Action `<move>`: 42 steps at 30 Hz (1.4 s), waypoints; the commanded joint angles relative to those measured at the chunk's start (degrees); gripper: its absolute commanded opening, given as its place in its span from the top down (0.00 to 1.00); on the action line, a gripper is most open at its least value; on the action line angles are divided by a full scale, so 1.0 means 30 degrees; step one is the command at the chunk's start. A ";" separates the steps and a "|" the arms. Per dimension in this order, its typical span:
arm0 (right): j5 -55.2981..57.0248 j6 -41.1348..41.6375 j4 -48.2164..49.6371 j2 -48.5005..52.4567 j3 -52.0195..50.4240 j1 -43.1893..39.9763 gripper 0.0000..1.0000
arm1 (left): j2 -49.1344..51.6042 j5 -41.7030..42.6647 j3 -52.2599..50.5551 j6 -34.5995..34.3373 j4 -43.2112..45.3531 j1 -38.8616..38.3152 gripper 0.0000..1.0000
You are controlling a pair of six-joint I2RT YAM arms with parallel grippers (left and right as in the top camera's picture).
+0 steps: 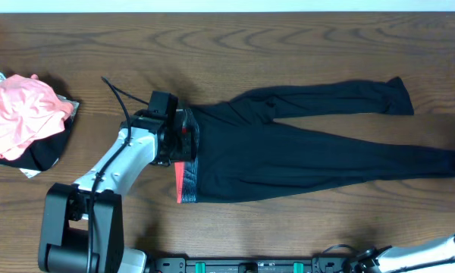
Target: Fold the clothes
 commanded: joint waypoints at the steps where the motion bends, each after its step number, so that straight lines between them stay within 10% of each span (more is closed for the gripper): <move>1: -0.4102 0.1348 0.1158 -0.3118 0.0168 0.0590 0.71 | -0.0750 -0.0291 0.1384 0.0131 0.0503 -0.0007 0.39; 9: -0.5049 -0.0430 0.2790 -0.6433 0.0168 0.5595 0.68 | -0.1428 -0.1253 0.2047 0.0109 0.4124 -0.0007 0.34; 21: 0.3643 -0.3293 0.4466 -0.2805 0.0168 1.3770 0.49 | 0.0510 -0.1020 0.2040 -0.0612 0.4779 -0.0007 0.34; 42: 0.8364 -0.1770 0.8153 0.4073 0.0168 1.4069 0.44 | 0.0510 -0.0532 0.2040 -0.0605 0.2922 -0.0007 0.33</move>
